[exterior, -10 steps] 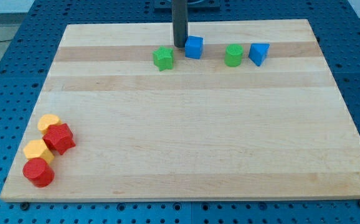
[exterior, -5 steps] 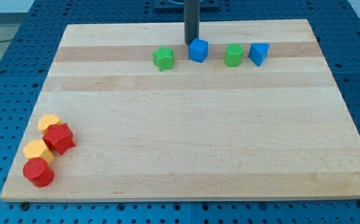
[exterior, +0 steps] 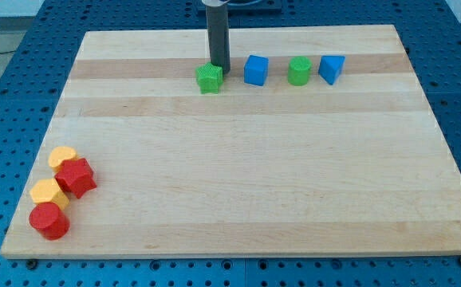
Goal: Move the blue cube left to the green circle
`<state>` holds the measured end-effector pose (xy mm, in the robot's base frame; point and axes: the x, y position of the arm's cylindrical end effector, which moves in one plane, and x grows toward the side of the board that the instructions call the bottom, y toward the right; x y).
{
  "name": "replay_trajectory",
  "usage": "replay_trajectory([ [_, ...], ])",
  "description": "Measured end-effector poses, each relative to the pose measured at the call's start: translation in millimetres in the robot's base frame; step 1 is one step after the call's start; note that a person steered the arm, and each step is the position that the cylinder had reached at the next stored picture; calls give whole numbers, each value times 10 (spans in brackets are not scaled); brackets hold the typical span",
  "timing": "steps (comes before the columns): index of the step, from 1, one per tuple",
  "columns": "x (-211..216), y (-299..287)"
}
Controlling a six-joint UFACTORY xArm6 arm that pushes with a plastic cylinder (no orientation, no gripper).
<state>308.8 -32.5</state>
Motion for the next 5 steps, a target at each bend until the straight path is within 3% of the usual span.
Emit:
replay_trajectory([
  [5,35,409],
])
